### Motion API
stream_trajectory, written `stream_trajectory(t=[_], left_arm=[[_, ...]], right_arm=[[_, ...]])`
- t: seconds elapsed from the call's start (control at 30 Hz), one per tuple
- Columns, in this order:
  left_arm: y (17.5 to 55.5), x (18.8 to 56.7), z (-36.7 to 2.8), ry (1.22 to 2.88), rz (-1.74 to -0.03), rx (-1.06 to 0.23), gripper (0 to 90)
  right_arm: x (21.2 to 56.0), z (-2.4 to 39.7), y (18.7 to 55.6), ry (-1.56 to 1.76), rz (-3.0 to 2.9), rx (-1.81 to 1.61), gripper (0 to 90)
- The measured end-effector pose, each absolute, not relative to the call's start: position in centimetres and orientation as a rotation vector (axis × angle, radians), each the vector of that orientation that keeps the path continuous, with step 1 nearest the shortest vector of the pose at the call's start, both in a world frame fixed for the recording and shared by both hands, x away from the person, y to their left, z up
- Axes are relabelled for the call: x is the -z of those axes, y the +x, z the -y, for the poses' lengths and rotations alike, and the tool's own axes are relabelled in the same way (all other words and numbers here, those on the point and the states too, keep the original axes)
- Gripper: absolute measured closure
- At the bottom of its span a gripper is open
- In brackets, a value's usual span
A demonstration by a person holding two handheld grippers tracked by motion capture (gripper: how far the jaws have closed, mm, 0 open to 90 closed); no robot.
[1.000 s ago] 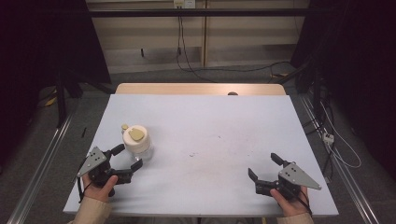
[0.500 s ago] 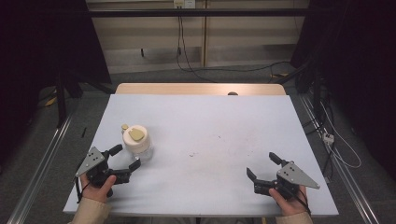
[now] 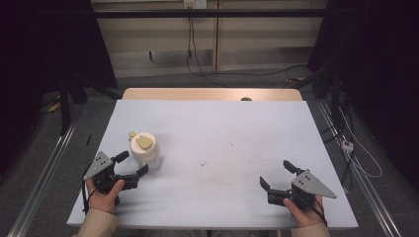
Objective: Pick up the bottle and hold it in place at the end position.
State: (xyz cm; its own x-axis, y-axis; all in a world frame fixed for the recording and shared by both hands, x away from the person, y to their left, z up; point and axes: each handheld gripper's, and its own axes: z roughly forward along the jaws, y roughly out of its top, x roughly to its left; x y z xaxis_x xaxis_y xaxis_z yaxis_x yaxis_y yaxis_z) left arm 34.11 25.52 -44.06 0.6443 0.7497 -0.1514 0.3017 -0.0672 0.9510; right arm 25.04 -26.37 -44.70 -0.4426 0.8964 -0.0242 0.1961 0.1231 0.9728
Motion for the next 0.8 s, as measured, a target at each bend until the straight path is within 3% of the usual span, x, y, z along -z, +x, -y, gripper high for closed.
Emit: stream_trajectory(t=[0.8], left_arm=[[36.0, 44.3, -24.9, 1.671, -0.918, -0.484, 4.7]], right_arm=[[44.7, 26.2, 25.1, 1.06, -1.755, -1.361, 4.1]])
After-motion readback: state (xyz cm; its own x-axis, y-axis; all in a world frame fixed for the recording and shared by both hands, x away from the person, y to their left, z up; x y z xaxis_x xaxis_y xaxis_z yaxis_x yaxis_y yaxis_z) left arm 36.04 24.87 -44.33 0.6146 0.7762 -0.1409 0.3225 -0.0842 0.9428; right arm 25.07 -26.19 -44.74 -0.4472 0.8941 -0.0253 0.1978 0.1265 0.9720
